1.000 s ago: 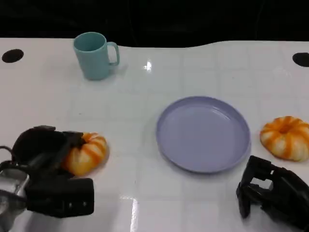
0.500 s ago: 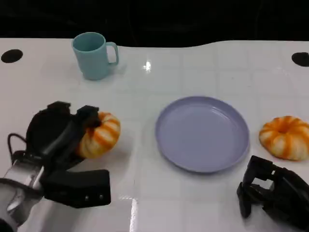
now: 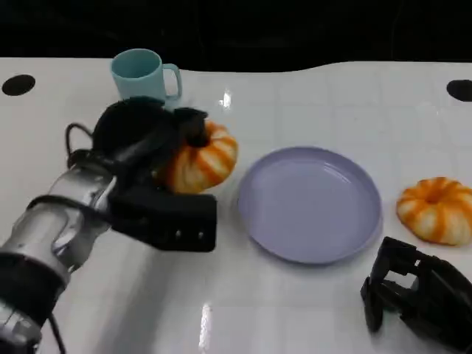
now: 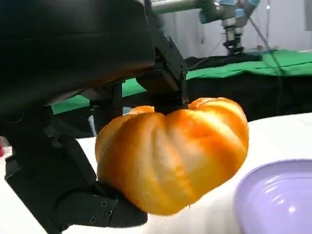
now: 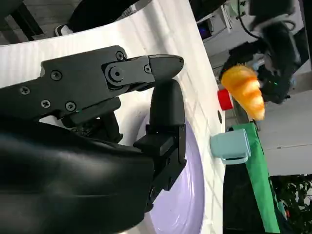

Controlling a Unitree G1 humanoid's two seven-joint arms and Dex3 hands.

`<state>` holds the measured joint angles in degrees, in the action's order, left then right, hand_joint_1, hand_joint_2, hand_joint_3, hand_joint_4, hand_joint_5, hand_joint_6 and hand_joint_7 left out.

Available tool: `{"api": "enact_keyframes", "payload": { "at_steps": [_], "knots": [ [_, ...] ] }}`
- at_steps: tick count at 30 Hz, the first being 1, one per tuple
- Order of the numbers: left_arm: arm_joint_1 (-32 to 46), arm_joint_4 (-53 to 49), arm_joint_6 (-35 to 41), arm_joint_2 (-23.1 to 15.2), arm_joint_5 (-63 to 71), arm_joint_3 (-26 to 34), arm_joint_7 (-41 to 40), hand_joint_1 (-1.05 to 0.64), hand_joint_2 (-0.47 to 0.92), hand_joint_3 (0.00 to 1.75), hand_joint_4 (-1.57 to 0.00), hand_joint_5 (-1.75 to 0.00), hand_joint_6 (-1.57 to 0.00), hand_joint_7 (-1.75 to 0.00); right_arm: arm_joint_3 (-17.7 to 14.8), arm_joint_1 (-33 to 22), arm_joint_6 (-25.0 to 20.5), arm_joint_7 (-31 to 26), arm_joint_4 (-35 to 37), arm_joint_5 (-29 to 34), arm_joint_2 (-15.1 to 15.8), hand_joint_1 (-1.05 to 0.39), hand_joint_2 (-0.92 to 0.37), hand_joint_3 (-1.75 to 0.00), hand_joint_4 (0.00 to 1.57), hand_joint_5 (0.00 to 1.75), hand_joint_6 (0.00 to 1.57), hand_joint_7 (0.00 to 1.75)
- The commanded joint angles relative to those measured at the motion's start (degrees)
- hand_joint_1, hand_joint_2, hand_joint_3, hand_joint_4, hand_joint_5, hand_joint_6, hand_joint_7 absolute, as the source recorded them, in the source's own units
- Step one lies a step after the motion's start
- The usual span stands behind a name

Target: Grasp the bread from the table and place it into the plate.

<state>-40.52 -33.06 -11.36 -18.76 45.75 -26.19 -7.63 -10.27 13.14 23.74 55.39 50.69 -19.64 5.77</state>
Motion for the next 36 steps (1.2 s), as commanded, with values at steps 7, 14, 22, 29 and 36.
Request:
{"api": "enact_keyframes", "payload": {
  "at_steps": [7,14,22,29,36],
  "knots": [
    [-8.20,-8.15,-0.34,8.63,0.30,-4.20,1.98,-0.34,0.76,0.49,-0.87,-1.75,-0.93,-1.02,-0.02,-0.34,-0.24,0.26,0.57,0.19,1.06,-0.60,-0.92,-0.22,0.72,1.75,0.63,1.62],
    [-13.90,-17.67,-0.35,14.99,0.04,-6.46,1.48,-0.35,0.81,0.52,-0.85,-1.71,-0.94,-0.74,-0.25,-0.16,-0.45,1.16,0.92,-0.10,1.15,-0.59,-0.92,-0.21,0.71,1.75,0.62,1.62],
    [-19.08,-29.59,-0.44,21.51,0.20,-8.57,-3.21,-0.37,0.79,0.60,-0.89,-1.75,-0.78,-1.18,-0.55,-0.21,-1.42,1.46,0.63,-0.58,0.83,-0.57,-0.92,-0.21,0.72,1.75,0.63,1.62],
    [-20.10,-33.60,-0.25,22.64,-0.75,-9.13,-2.40,-0.39,0.83,0.30,-0.75,-1.71,-0.79,-0.79,-0.40,-0.59,-1.65,0.98,-0.20,-0.38,0.85,-0.58,-0.92,-0.21,0.72,1.75,0.63,1.61],
    [-20.85,-34.35,-0.74,22.00,0.40,-11.54,1.94,-0.71,0.92,0.35,-0.19,-0.72,-0.26,-0.33,0.36,-1.55,-1.75,-1.05,-2.10,0.84,1.20,-0.60,-0.92,-0.21,0.71,1.75,0.62,1.62]
  ]
}}
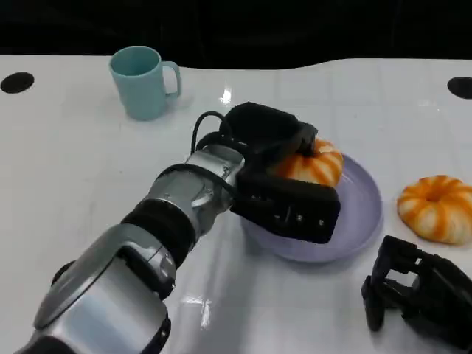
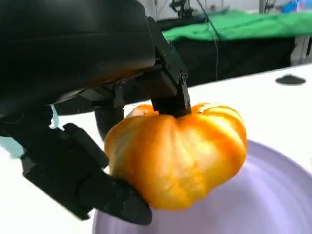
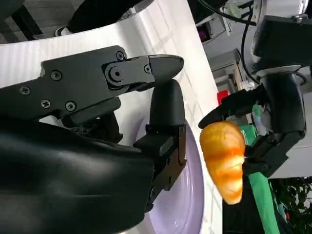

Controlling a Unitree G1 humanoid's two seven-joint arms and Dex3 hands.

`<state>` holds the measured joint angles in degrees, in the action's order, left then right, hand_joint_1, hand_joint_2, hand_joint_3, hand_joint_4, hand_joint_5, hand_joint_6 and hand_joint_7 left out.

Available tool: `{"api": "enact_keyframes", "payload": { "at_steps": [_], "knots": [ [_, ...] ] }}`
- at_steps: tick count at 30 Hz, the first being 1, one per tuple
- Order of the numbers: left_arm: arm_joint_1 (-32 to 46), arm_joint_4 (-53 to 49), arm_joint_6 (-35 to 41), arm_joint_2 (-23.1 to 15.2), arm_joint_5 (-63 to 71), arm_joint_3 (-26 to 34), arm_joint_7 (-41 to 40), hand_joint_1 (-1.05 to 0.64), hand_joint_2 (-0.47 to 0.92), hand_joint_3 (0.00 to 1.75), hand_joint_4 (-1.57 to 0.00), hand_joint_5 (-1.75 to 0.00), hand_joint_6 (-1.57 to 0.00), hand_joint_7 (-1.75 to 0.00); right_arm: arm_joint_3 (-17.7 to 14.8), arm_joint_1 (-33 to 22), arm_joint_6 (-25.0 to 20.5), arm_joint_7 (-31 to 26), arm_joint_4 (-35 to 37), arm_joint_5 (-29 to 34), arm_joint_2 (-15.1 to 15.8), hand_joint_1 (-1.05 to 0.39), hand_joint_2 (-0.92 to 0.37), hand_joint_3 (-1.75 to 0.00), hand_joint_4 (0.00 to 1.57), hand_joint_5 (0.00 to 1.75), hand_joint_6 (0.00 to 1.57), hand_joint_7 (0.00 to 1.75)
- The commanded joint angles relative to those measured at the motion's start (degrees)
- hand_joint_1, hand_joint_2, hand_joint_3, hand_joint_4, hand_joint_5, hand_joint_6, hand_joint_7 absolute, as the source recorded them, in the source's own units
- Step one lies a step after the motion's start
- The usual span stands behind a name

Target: Grasp the bread from the table and place it into the plate.

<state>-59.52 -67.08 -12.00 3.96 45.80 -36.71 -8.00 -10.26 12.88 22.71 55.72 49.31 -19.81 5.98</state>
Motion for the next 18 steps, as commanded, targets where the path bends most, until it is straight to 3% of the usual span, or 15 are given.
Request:
{"api": "enact_keyframes", "payload": {
  "at_steps": [1,6,13,18],
  "knots": [
    [-1.88,-0.29,-0.02,-0.75,0.28,-1.14,2.44,-0.73,0.92,0.36,-0.17,-0.69,-0.24,-0.32,0.43,-1.35,-0.79,-1.52,-0.88,1.02,1.00,-0.60,-0.92,-0.21,0.72,1.75,0.62,1.62],
    [-2.29,1.31,-0.17,-1.87,-0.19,-1.59,8.03,-0.97,0.92,0.57,-0.01,-0.39,-0.08,-0.25,0.40,-1.09,-0.23,-0.62,-0.13,0.66,1.06,-0.59,-0.92,-0.22,0.71,1.75,0.62,1.61],
    [-2.13,2.98,-0.26,-3.01,0.19,-2.07,10.02,-1.05,0.92,0.64,0.00,-0.25,-0.04,-0.25,0.38,-1.13,-0.38,-0.97,-0.37,0.68,0.96,-0.60,-0.92,-0.21,0.72,1.75,0.63,1.61],
    [-1.61,4.41,-0.51,-4.16,0.05,-2.01,10.78,-1.05,0.92,0.65,0.00,-0.26,-0.05,-0.25,0.47,-1.15,-0.52,-1.06,-0.56,0.68,0.84,-0.59,-0.92,-0.21,0.72,1.75,0.64,1.61]
  ]
}}
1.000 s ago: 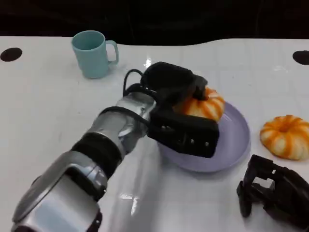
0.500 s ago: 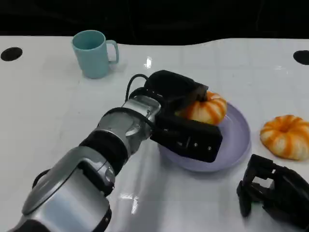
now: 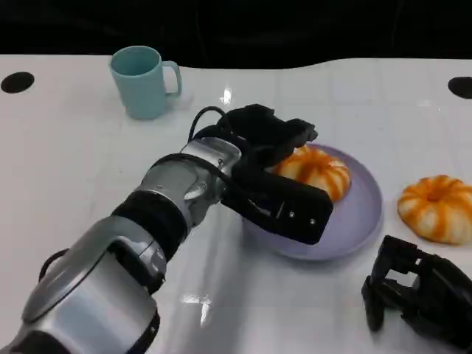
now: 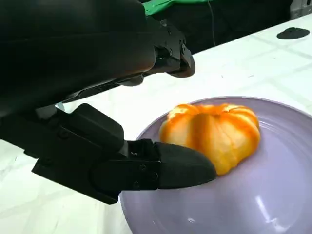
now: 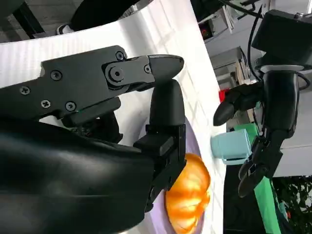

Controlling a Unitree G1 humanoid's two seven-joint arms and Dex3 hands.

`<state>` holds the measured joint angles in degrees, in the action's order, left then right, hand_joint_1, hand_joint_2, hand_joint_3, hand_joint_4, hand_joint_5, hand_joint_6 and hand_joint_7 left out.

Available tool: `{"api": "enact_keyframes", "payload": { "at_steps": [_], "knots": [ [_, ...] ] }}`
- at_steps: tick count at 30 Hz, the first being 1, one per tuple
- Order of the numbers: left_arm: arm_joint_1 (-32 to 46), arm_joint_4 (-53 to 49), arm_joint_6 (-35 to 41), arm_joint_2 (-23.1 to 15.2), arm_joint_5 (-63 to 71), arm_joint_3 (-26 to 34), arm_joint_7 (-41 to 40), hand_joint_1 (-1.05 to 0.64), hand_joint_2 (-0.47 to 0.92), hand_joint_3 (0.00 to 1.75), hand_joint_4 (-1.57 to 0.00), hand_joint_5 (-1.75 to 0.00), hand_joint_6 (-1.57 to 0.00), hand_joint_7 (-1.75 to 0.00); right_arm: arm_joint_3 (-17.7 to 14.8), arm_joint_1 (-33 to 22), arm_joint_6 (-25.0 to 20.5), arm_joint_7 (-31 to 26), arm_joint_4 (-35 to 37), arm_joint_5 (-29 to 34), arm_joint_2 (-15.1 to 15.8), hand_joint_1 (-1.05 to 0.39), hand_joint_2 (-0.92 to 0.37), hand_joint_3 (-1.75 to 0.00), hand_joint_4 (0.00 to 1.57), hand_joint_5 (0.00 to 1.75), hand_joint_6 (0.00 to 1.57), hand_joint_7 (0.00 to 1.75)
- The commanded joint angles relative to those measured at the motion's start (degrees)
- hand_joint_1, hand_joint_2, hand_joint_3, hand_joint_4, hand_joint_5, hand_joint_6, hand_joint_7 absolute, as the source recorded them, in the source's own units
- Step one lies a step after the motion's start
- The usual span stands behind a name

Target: Grasp the bread from the table and place it into the plate.

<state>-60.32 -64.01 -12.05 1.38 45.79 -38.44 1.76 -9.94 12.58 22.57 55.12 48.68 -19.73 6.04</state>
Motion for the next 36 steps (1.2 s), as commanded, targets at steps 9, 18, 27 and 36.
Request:
{"api": "enact_keyframes", "payload": {
  "at_steps": [9,18,27,36],
  "knots": [
    [7.35,12.00,-7.46,-7.87,-7.87,6.17,1.90,-0.94,0.92,0.55,-0.14,-0.39,-0.19,-0.29,-0.02,-0.61,0.12,-0.34,0.61,0.38,0.73,-0.60,-0.92,-0.22,0.71,1.75,0.62,1.62],
    [20.16,19.40,-18.84,-9.36,-23.88,17.62,2.70,-0.73,0.92,0.33,-0.57,-0.67,-0.57,-0.42,-0.02,-0.30,0.09,-0.29,0.96,0.51,1.17,-0.61,-0.92,-0.21,0.72,1.75,0.62,1.63],
    [32.61,23.23,-26.45,-5.06,-49.36,27.98,19.51,-0.68,0.92,0.30,-0.49,-1.71,-0.32,-1.66,0.19,-0.78,-0.18,-0.10,0.27,0.49,1.20,-0.60,-0.92,-0.21,0.71,1.75,0.62,1.62],
    [47.10,38.01,-14.07,-2.96,-64.00,32.35,28.68,-0.75,0.92,0.39,-0.61,-1.75,-0.47,-1.74,0.94,-2.01,-2.50,-1.93,-2.58,0.87,1.29,-0.62,-0.92,-0.19,0.72,1.75,0.64,1.61]
  ]
}}
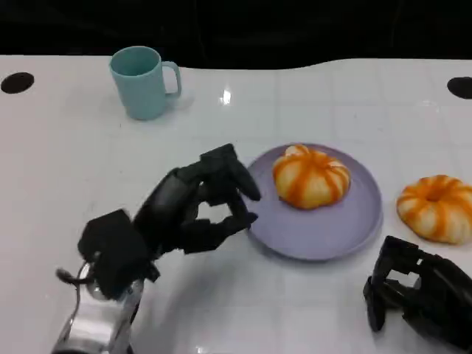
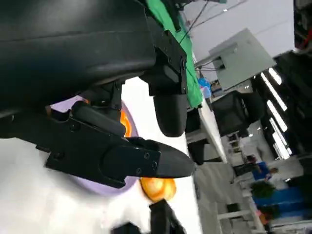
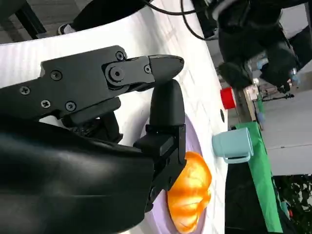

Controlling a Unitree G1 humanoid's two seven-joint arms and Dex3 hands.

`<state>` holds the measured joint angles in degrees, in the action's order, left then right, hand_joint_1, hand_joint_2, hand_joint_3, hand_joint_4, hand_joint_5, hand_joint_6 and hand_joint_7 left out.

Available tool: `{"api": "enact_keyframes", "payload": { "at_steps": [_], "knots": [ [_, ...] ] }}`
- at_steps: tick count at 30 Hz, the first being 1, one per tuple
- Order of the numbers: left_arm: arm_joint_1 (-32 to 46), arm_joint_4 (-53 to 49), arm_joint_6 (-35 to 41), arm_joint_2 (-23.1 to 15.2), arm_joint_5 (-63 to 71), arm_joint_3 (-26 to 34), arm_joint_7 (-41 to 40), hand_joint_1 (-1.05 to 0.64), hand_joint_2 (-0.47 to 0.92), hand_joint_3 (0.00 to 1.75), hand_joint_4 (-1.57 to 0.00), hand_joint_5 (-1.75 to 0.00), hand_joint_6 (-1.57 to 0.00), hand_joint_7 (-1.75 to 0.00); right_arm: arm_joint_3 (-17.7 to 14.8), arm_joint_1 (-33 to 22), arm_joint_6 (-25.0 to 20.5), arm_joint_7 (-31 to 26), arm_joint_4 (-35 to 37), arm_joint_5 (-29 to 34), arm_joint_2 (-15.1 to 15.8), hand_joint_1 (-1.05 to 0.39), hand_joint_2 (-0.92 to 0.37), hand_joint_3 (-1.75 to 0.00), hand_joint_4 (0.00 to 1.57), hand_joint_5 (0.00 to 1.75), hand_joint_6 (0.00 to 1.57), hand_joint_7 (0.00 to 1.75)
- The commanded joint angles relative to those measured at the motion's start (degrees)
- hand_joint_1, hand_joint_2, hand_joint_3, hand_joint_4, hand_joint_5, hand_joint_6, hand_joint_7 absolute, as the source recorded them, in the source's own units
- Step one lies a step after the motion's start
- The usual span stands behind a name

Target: Grasp the bread from the table and place it into the plate.

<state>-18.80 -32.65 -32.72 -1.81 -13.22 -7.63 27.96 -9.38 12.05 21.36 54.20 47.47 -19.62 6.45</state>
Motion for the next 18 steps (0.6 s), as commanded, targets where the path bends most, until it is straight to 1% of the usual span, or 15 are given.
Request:
{"api": "enact_keyframes", "payload": {
  "at_steps": [1,4,7,10,12,14,15,18],
  "knots": [
    [7.04,8.42,8.07,0.26,-6.08,1.86,3.11,-0.74,0.92,0.40,-0.62,-1.75,-0.48,-1.74,0.50,-1.63,-1.56,-1.31,-1.74,0.80,0.90,-0.62,-0.92,-0.18,0.73,1.75,0.64,1.61],
    [11.02,12.49,12.33,0.75,-10.94,2.97,6.82,-0.68,0.92,0.41,-0.64,-1.75,-0.48,-1.70,0.90,-1.99,-1.75,-1.59,-2.57,0.72,1.03,-0.62,-0.92,-0.18,0.72,1.75,0.64,1.60],
    [13.51,14.38,15.71,0.73,-14.42,4.00,10.55,-0.66,0.92,0.35,-0.63,-1.75,-0.49,-1.61,1.32,-2.26,-1.50,-2.03,-3.13,0.98,1.22,-0.63,-0.92,-0.19,0.72,1.75,0.63,1.60],
    [16.64,16.22,19.83,0.10,-17.16,5.27,13.40,-0.68,0.92,0.19,-0.59,-1.75,-0.48,-1.52,1.32,-2.60,-2.22,-2.17,-4.04,0.82,1.16,-0.62,-0.92,-0.19,0.72,1.75,0.63,1.60],
    [18.64,17.65,21.41,-0.10,-17.41,5.85,13.73,-0.61,0.89,0.10,-0.56,-1.75,-0.48,-1.49,1.28,-2.73,-2.75,-2.25,-4.47,0.84,1.14,-0.60,-0.92,-0.20,0.72,1.75,0.63,1.60],
    [20.30,18.82,24.41,-0.17,-18.92,6.53,14.25,-0.53,0.87,0.06,-0.56,-1.75,-0.46,-1.52,1.38,-2.87,-2.49,-2.56,-4.79,1.18,1.11,-0.61,-0.92,-0.20,0.72,1.75,0.63,1.60],
    [20.88,19.33,25.82,-0.16,-19.67,6.88,14.57,-0.48,0.86,0.05,-0.54,-1.75,-0.42,-1.56,1.44,-2.94,-2.37,-2.69,-4.95,1.32,1.08,-0.61,-0.92,-0.20,0.72,1.75,0.64,1.60],
    [22.30,20.90,29.29,0.07,-21.40,7.80,14.52,-0.45,0.86,0.04,-0.49,-1.75,-0.37,-1.59,1.39,-3.08,-2.19,-2.56,-5.22,1.31,0.95,-0.61,-0.92,-0.21,0.73,1.75,0.64,1.60]
  ]
}}
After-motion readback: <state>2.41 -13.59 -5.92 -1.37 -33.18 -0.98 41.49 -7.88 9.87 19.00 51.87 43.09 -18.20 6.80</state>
